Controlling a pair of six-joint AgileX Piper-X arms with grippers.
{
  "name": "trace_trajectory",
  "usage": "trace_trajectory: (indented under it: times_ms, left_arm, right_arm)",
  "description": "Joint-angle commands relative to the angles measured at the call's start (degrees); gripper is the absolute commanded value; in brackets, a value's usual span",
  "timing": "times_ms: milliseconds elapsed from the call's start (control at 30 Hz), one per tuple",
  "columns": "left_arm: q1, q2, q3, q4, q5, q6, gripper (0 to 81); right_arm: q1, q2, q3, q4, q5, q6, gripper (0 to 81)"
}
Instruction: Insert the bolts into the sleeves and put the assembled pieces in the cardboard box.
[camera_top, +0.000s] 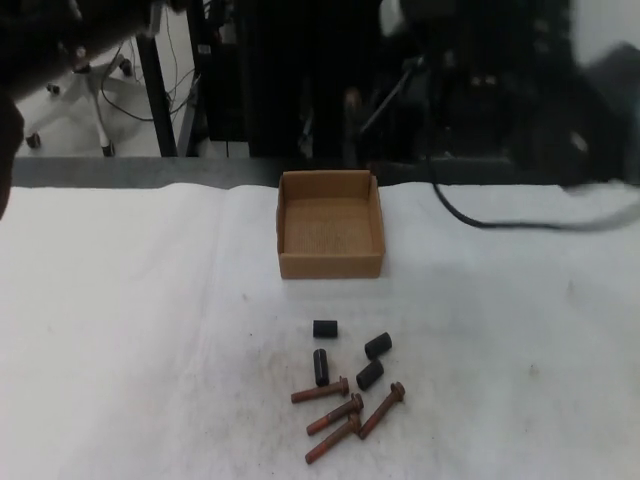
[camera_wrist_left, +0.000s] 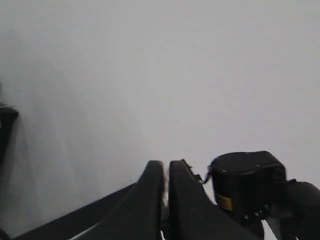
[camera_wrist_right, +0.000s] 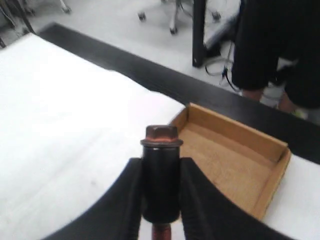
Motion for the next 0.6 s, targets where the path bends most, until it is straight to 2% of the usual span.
trace_trajectory:
  times_ms: [0, 267, 467, 567]
  left_arm:
    - [0.1, -0.8, -0.6, 8.8, -1.1, 3.2, 0.0]
    - [0.1, -0.8, -0.6, 21.3, -1.3, 9.6, 0.0]
    - [0.1, -0.8, -0.6, 22.9, -1.3, 10.5, 0.0]
    - [0.1, -0.8, -0.6, 22.9, -1.3, 11.1, 0.0]
  right_arm:
    - [-0.5, 4.3, -5.2, 5.7, 1.0, 0.4, 0.8]
    - [-0.6, 21.8, -27.1, 16.1, 2.8, 0.4, 0.8]
    - [-1.0, 29.6, -35.6, 19.2, 2.8, 0.4, 0.8]
    - [-1.2, 31.8, -36.9, 22.8, 5.2, 0.4, 0.8]
